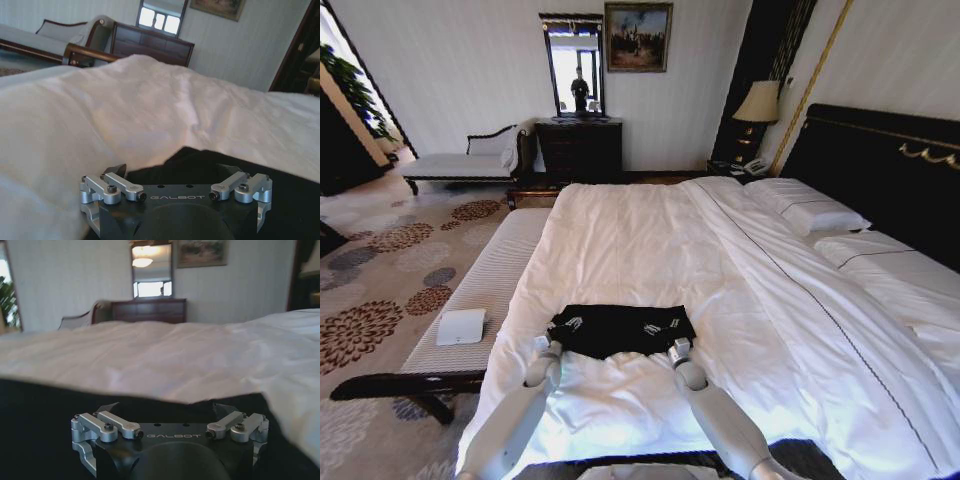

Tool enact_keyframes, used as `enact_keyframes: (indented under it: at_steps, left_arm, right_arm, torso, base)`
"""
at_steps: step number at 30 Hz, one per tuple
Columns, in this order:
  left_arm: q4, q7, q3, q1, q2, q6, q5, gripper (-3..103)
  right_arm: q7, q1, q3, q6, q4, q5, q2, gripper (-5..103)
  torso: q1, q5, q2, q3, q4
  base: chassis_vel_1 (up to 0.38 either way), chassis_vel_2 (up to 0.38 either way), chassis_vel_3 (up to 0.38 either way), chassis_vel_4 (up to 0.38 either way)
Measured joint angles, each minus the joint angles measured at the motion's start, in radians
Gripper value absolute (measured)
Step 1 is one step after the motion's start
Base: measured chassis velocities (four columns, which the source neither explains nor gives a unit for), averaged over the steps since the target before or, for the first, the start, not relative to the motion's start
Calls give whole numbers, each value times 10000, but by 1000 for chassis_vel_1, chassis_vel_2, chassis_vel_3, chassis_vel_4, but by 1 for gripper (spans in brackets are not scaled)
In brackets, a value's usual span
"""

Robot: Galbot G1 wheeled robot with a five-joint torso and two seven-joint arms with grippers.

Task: Fold the clothes on the bed.

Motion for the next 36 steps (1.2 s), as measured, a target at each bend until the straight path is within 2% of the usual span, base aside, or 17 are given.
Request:
enact_keyframes:
  at_steps: [7, 11, 12, 15, 16, 19, 22, 23, 26, 27, 30, 36]
  left_arm:
    - [-1348, -19, -654, 814, 387, -137, -81, 100]
    - [-2524, 45, -1259, 1854, 514, -221, 22, 100]
    - [-2524, 45, -1259, 1854, 514, -221, 22, 100]
    - [-3581, 224, -1825, 3068, 416, -327, 425, 100]
    - [-3581, 224, -1825, 3068, 416, -327, 425, 100]
    - [-4165, 524, -2116, 3829, 428, -512, 1072, 100]
    - [-5143, 705, -2529, 4766, 392, -681, 1631, 100]
    - [-5143, 705, -2529, 4766, 392, -681, 1631, 100]
    - [-5868, 709, -2922, 5477, 205, -755, 1865, 100]
    - [-5868, 709, -2922, 5477, 205, -755, 1865, 100]
    - [-6363, 702, -3189, 6129, 15, -866, 2370, 100]
    - [-6890, 671, -3167, 6827, -89, -886, 2549, 100]
  right_arm:
    - [247, -497, 522, -360, 1370, 1136, -441, 100]
    - [548, -1111, 980, -1272, 2872, 2536, -1102, 100]
    - [548, -1111, 980, -1272, 2872, 2536, -1102, 100]
    - [639, -1789, 1665, -2442, 4280, 4669, -2018, 100]
    - [639, -1789, 1665, -2442, 4280, 4669, -2018, 100]
    - [564, -2080, 2167, -2968, 4680, 5613, -2532, 100]
    - [334, -2436, 2981, -3756, 4976, 7092, -3002, 100]
    - [334, -2436, 2981, -3756, 4976, 7092, -3002, 100]
    - [100, -2695, 3537, -4365, 5011, 8452, -3165, 100]
    - [100, -2695, 3537, -4365, 5011, 8452, -3165, 100]
    - [65, -2949, 3868, -4679, 5039, 9242, -2983, 100]
    - [65, -3553, 4332, -4844, 5057, 9538, -2397, 100]
  torso:
    - [0, 2, 0, -1, 0]
    - [-1, 3, 0, -1, 1]
    - [-1, 3, 0, -1, 1]
    - [-2, 2, 1, -2, -1]
    - [-2, 2, 1, -2, -1]
    - [-3, 2, 1, -2, 0]
    - [-3, 3, 1, -3, -1]
    - [-3, 3, 1, -3, -1]
    - [-3, 4, 1, -3, -1]
    - [-3, 4, 1, -3, -1]
    - [-3, 3, 1, -2, 0]
    - [-3, 4, 1, -2, 2]
  base:
    - [0, 0, 0, 0]
    - [0, 0, 0, 0]
    - [0, 0, 0, 0]
    - [0, 0, 0, 0]
    - [0, 0, 0, 0]
    - [0, 0, 0, 0]
    - [0, 0, 0, 0]
    - [0, 0, 0, 0]
    - [0, 0, 0, 0]
    - [0, 0, 0, 0]
    - [0, 0, 0, 0]
    - [0, 0, 0, 0]
